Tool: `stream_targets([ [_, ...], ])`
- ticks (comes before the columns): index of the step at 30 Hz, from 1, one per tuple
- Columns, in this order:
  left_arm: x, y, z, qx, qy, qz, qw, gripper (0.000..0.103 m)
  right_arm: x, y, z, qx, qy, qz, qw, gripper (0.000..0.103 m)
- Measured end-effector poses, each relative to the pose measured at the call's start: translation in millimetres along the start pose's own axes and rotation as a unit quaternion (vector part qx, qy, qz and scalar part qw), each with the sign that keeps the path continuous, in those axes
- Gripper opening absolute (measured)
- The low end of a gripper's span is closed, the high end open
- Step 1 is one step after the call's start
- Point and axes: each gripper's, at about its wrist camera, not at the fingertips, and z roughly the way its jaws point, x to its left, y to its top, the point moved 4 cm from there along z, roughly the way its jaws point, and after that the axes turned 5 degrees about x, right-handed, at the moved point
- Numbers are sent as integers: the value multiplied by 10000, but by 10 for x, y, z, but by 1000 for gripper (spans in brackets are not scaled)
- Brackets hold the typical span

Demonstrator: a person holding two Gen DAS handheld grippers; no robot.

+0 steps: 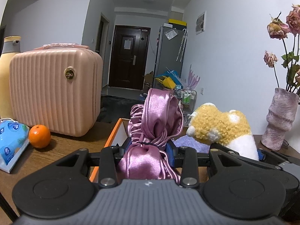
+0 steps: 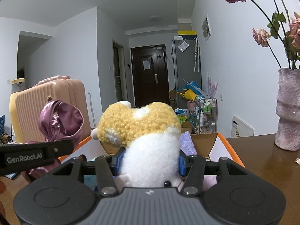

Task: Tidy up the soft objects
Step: 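Carry the scrunchie and plush sheep toward the box with both grippers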

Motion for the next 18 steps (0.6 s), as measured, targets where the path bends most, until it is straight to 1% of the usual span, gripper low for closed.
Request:
stream_targets([
  [18, -43, 52, 372, 52, 38, 114, 9999, 38, -2, 70, 364, 157, -128, -49, 9998, 52],
])
